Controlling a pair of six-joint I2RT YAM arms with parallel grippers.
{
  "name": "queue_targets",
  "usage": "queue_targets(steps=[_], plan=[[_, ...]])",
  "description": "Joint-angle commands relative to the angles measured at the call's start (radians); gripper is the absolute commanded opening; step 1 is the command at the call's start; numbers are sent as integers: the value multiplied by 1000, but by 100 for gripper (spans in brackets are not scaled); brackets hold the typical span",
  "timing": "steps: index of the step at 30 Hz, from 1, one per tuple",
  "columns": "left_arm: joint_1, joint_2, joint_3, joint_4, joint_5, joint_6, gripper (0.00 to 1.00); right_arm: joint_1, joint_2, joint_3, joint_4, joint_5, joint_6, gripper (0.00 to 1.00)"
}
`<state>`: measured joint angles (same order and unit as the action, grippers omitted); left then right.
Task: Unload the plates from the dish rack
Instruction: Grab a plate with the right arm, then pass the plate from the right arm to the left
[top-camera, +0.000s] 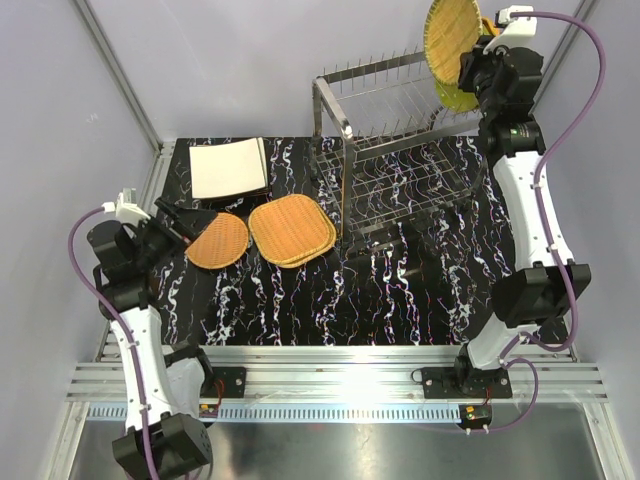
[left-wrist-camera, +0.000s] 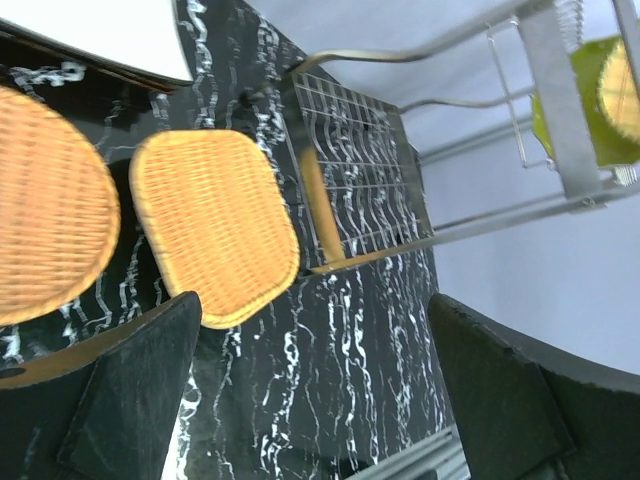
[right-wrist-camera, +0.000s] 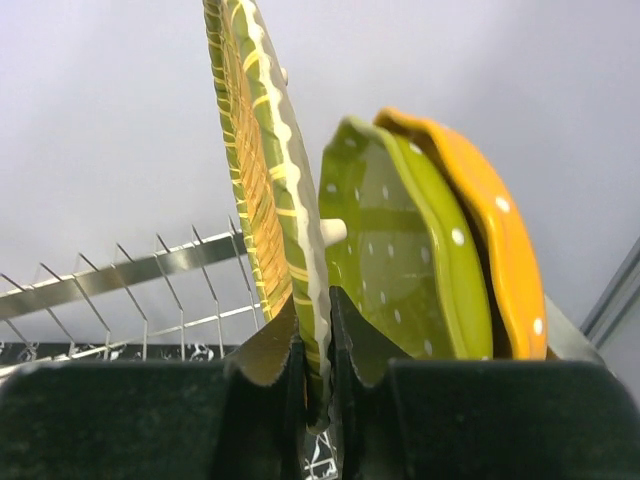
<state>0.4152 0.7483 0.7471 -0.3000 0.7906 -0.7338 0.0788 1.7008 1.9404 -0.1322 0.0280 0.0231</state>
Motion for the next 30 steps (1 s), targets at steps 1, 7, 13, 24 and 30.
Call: queue_targets(steps=[1, 7, 13, 24, 30], plan=[[-44, 17, 95, 59, 59, -19, 99, 6, -59, 84, 123, -26, 20, 0], [-192, 19, 130, 158, 26, -75, 99, 4, -118, 95, 62, -149, 155, 0], [-332, 13, 152, 275, -50, -154, 99, 4, -210, 43, 6, -353, 390, 0], [-519, 51, 233, 400, -175, -228, 99, 42, -279, -102, 48, -687, 724, 0], [-656, 98, 261, 412, -261, -193, 99, 163, -338, -220, 31, -712, 710, 0]])
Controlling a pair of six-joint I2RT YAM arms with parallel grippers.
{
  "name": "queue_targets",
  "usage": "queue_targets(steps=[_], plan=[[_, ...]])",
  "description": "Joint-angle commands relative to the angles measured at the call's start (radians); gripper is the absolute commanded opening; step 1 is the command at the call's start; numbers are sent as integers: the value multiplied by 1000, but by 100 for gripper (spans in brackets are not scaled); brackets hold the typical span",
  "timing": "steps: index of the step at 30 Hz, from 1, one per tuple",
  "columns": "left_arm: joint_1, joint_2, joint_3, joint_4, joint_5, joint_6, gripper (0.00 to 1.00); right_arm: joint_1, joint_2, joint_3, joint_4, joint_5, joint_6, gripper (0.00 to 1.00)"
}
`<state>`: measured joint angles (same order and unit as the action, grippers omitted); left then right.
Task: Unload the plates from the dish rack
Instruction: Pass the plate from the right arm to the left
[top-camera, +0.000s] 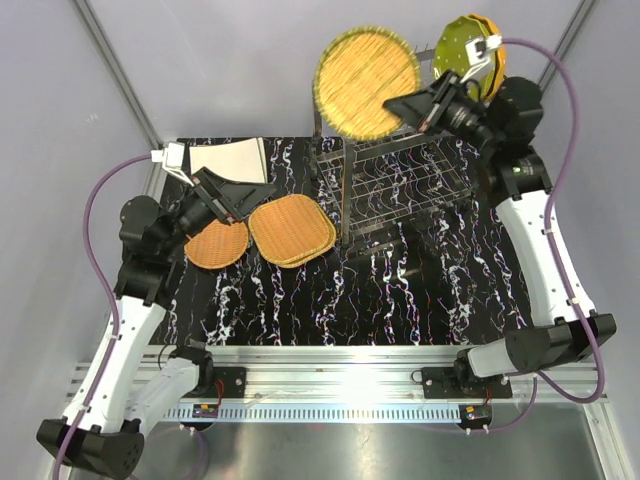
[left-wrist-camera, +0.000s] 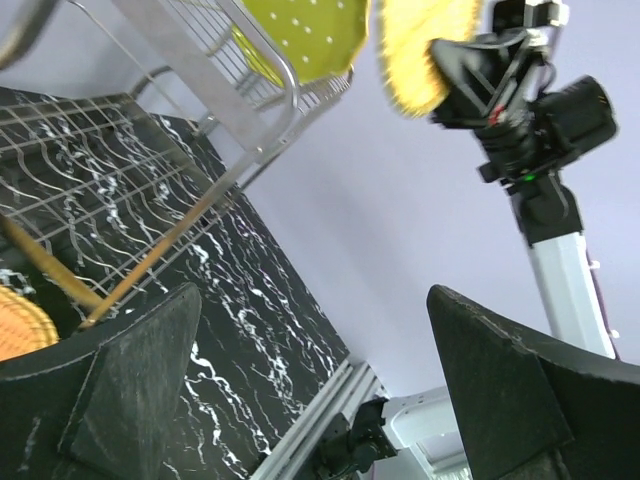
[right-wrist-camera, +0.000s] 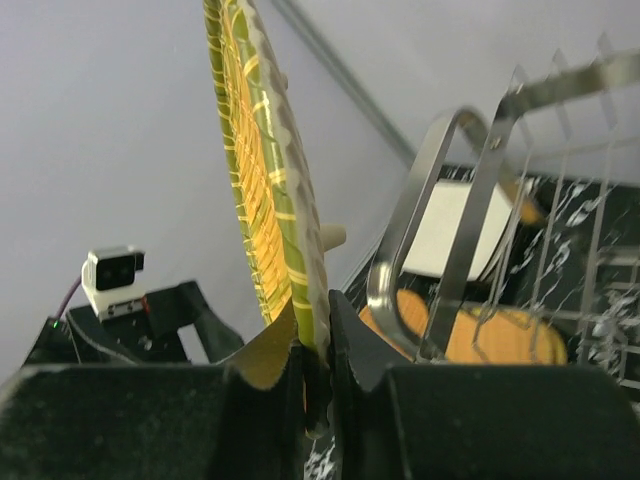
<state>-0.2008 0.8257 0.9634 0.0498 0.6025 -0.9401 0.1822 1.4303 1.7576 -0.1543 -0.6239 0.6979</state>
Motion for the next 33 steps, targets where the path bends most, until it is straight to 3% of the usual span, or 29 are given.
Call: queue_targets(steps=[1, 6, 17, 24, 26, 28, 29, 30, 32, 33], plan=[[-69, 27, 46, 68, -81, 17, 99, 77, -74, -55, 49, -60, 34, 0], [-143, 55, 58, 68, -130, 46, 99, 157, -113, -153, 22, -66, 12, 0], [-173, 78, 49, 53, -184, 43, 98, 256, -139, -254, 27, -97, -26, 0], [-173, 108, 61, 61, -161, 0, 81, 295, -137, -287, 19, -89, -75, 0], [-173, 116, 63, 61, -139, -19, 72, 303, -134, -290, 4, -79, -113, 0], [-175, 131, 61, 81, -118, -31, 57, 312, -131, -291, -4, -77, -130, 0], [-173, 133, 57, 90, -98, -37, 36, 313, -127, -294, -5, -73, -146, 0], [-175, 135, 54, 105, -90, -40, 23, 318, -126, -296, -8, -71, -153, 0], [-173, 130, 43, 116, -83, -45, 0, 321, -123, -299, -11, -63, -172, 0], [-175, 124, 37, 122, -86, -42, 0, 321, -122, -300, -17, -62, -179, 4]])
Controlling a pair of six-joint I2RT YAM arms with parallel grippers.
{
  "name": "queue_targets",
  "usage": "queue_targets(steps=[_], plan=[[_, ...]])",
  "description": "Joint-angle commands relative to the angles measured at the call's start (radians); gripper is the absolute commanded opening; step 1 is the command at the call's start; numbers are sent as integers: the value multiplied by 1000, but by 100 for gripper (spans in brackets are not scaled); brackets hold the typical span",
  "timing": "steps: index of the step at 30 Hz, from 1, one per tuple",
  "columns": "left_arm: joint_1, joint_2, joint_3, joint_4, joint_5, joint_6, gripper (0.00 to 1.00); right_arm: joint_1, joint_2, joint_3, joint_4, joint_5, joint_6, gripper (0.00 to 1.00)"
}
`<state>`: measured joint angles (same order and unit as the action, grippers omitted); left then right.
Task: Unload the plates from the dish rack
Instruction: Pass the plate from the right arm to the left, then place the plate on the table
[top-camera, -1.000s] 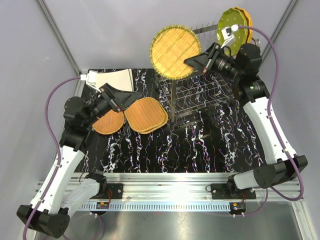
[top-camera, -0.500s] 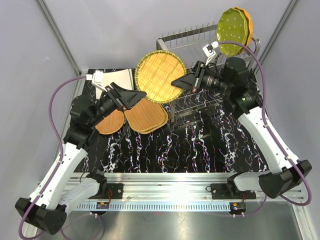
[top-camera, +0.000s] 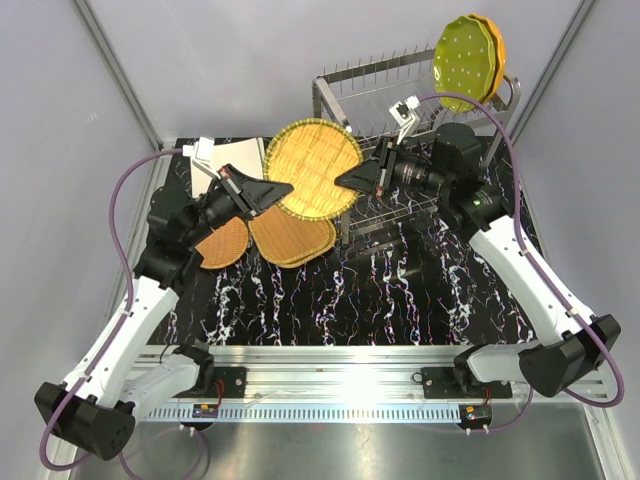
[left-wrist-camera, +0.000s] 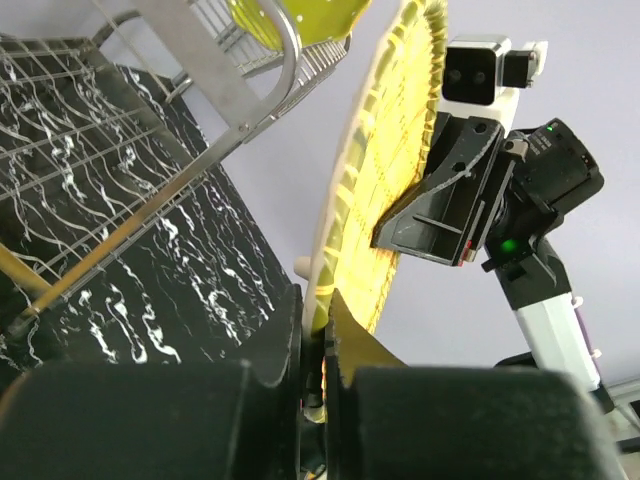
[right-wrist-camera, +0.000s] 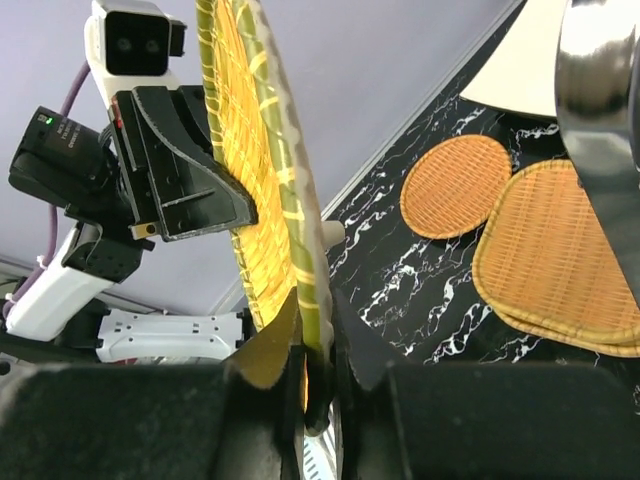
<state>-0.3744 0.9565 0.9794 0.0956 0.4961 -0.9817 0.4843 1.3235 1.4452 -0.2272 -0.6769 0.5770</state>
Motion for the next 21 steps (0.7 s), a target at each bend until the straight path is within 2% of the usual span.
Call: queue_targets(steps=[1, 2, 3, 5, 8, 11, 15, 21], plan=[[0, -15, 13, 88, 21, 3, 0, 19, -15, 11, 51, -9, -65, 10], [0, -36, -7, 105, 13, 6, 0, 19, -15, 11, 37, -4, -86, 36], [2, -48, -18, 108, 6, 8, 0, 19, -17, 11, 34, -1, -101, 53], [8, -87, -48, 108, -16, 17, 0, 19, -27, 14, 14, 7, -168, 99], [55, -146, -114, 125, -19, -6, 0, 19, -55, 1, 0, 0, -302, 100], [168, -192, -197, 147, 10, -52, 0, 19, -73, 1, -33, -15, -406, 100], [314, -277, -291, 153, 59, -97, 0, 19, -96, -11, -70, -9, -488, 100], [509, -305, -413, 111, 102, -106, 0, 17, -138, -42, -93, 2, -540, 100]])
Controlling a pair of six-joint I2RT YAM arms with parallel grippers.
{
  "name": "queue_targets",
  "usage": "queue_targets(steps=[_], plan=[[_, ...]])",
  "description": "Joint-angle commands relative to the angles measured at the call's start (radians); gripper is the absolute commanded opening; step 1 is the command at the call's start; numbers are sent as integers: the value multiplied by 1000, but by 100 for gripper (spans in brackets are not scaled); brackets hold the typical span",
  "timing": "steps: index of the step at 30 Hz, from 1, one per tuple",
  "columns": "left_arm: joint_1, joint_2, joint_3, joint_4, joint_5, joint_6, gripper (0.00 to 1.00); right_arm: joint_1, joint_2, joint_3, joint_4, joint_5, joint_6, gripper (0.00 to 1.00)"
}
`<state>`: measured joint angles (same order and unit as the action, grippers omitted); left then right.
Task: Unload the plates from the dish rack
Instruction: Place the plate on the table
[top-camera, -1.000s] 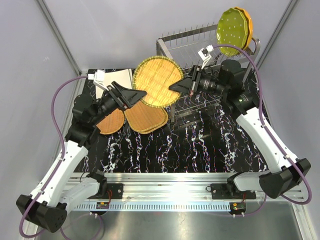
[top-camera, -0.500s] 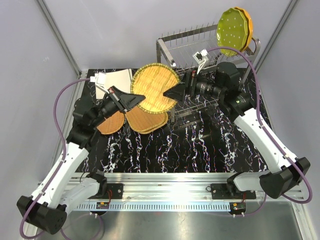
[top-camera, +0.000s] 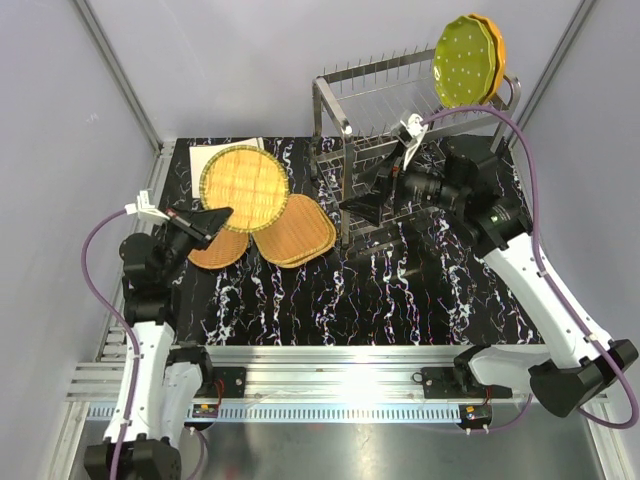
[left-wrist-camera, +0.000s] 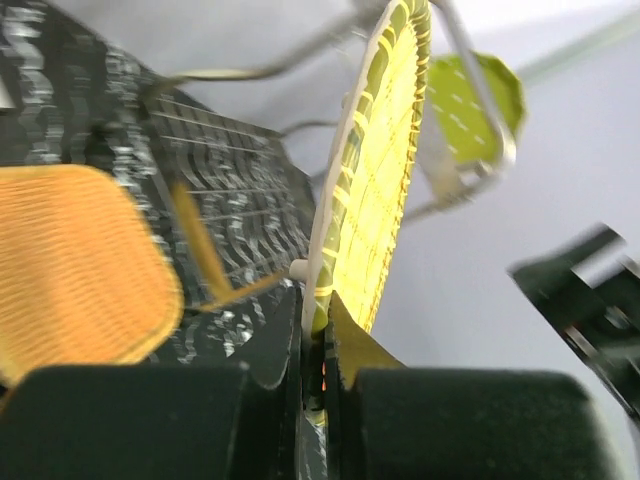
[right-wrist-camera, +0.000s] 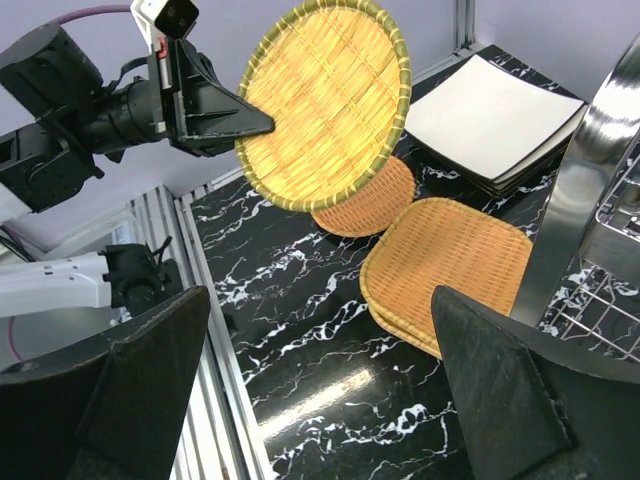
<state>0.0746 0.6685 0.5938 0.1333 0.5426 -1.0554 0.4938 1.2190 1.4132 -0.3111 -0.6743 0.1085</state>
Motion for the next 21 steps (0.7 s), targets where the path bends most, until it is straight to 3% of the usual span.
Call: queue_targets(steps=[1, 11, 21], plan=[[83, -15, -66, 84, 71, -44, 0, 8, -38, -14, -13, 2, -84, 100], [362, 110, -244, 212, 154, 1, 0, -1, -79, -34, -51, 13, -151, 100], [468, 322, -281, 275, 171, 95, 0, -32, -98, -45, -54, 25, -161, 100]])
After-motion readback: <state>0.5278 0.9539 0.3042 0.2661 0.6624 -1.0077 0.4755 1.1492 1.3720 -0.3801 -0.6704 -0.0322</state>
